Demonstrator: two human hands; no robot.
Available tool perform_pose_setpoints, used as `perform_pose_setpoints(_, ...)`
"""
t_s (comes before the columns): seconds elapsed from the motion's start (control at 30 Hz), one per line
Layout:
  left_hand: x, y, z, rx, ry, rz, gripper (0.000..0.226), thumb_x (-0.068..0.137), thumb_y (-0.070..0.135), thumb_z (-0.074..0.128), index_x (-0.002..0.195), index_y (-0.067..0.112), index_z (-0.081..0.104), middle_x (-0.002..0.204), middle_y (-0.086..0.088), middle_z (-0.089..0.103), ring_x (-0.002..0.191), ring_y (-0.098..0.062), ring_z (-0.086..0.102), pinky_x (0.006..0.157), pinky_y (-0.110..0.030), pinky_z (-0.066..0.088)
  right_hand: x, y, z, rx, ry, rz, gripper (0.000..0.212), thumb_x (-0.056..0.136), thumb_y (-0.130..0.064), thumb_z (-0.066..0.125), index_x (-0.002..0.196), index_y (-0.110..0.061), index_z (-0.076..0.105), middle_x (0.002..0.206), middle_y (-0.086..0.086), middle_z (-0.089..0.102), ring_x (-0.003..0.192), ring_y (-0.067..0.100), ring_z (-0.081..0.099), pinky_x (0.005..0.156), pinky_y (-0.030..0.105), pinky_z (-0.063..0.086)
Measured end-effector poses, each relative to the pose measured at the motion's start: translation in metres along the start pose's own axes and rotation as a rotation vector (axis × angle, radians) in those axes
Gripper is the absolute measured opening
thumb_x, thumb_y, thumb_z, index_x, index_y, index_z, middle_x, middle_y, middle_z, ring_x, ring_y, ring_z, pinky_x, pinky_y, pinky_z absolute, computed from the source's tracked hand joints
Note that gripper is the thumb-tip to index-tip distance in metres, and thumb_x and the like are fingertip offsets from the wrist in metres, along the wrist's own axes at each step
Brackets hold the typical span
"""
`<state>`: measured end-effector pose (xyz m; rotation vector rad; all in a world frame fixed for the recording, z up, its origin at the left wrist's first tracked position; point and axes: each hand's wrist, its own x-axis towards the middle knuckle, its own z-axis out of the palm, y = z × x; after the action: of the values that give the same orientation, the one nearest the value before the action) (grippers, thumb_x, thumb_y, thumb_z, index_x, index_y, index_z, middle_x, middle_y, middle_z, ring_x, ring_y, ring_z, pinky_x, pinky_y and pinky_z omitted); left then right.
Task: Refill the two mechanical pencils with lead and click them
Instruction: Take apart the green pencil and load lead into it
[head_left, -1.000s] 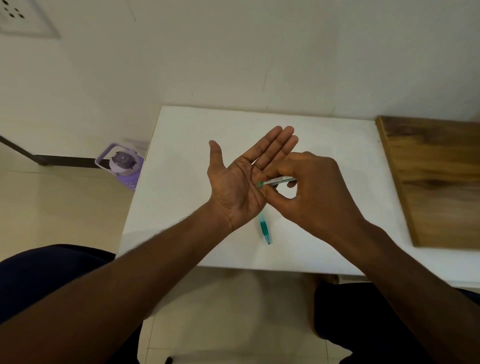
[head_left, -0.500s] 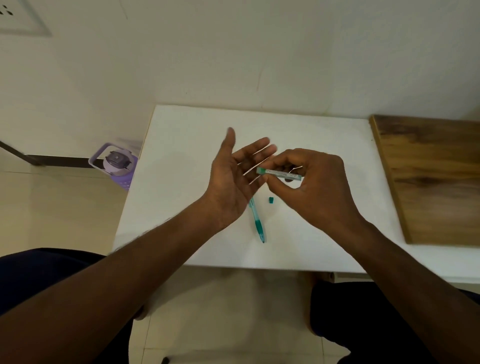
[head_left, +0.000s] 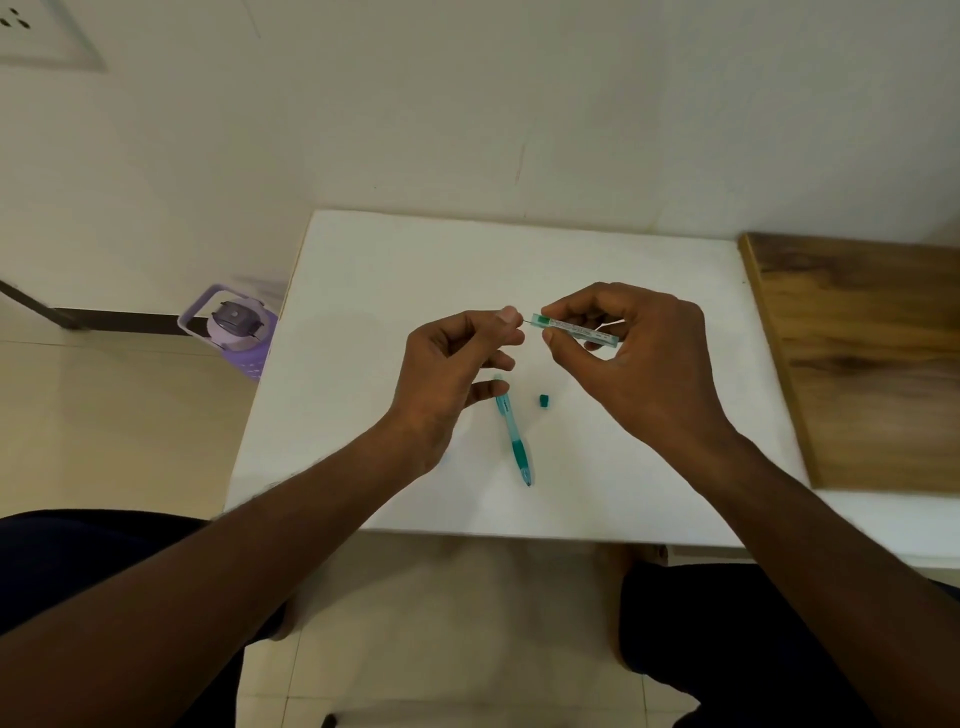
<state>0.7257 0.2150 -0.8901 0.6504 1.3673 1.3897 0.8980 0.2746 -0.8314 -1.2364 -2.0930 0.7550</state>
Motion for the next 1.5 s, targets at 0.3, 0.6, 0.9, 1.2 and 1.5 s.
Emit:
perform_pose_setpoints(0.3, 0.005, 0.004, -0.003, 0.255, 0.080, 0.187, 0.004, 0.099, 0.036, 0.075, 0.096, 0.033, 0.078, 0.089, 0.012, 0.079, 0.076, -0.010, 0.074, 0.064, -0.023, 0.061, -0.002, 0.010, 0.013, 0.042, 0.018, 0.073, 0.014, 0.089, -0.034, 0.081, 0.102, -0.028, 0.081, 0.090, -0.020, 0.076, 0.085, 0.004, 0.071, 0.078, 0.016, 0.057)
perform_pose_setpoints(0.6, 0.016, 0.038, -0.034, 0.713, 0.211, 0.527, 0.008, 0.101, 0.043, 0.070, 0.098, 0.034, 0.070, 0.093, 0.031, 0.070, 0.081, 0.008, 0.066, 0.066, -0.004, 0.046, -0.015, 0.057, 0.037, -0.012, 0.168, 0.258, 0.015, 0.088, -0.040, 0.081, 0.101, -0.034, 0.076, 0.096, -0.020, 0.068, 0.085, -0.004, 0.062, 0.068, 0.006, 0.045)
perform_pose_setpoints(0.9, 0.016, 0.038, -0.037, 0.809, 0.162, 0.520, 0.006, 0.102, 0.039, 0.069, 0.100, 0.033, 0.069, 0.092, 0.029, 0.067, 0.080, 0.010, 0.065, 0.069, -0.002, 0.045, -0.016, 0.084, 0.044, -0.209, 0.032, 0.348, 0.016, 0.084, -0.026, 0.085, 0.090, -0.019, 0.073, 0.070, -0.014, 0.064, 0.062, 0.002, 0.061, 0.072, 0.014, 0.053)
perform_pose_setpoints(1.2, 0.018, 0.033, -0.038, 0.711, -0.001, 0.160, 0.014, 0.109, 0.033, 0.056, 0.108, 0.021, 0.063, 0.110, 0.009, 0.079, 0.082, -0.007, 0.078, 0.062, -0.012, 0.058, -0.021, 0.035, 0.086, -0.358, -0.215, 0.190, 0.041, 0.087, -0.057, 0.075, 0.111, -0.025, 0.066, 0.099, -0.009, 0.070, 0.081, 0.011, 0.066, 0.082, 0.014, 0.050)
perform_pose_setpoints(1.5, 0.018, 0.034, -0.047, 0.647, -0.004, 0.080, 0.015, 0.111, 0.029, 0.053, 0.103, 0.017, 0.059, 0.098, 0.014, 0.081, 0.081, -0.005, 0.079, 0.063, -0.017, 0.062, -0.019, 0.022, 0.089, -0.281, -0.290, 0.186, 0.041, 0.090, -0.041, 0.078, 0.124, -0.020, 0.068, 0.100, -0.004, 0.072, 0.078, 0.011, 0.065, 0.089, 0.026, 0.058)
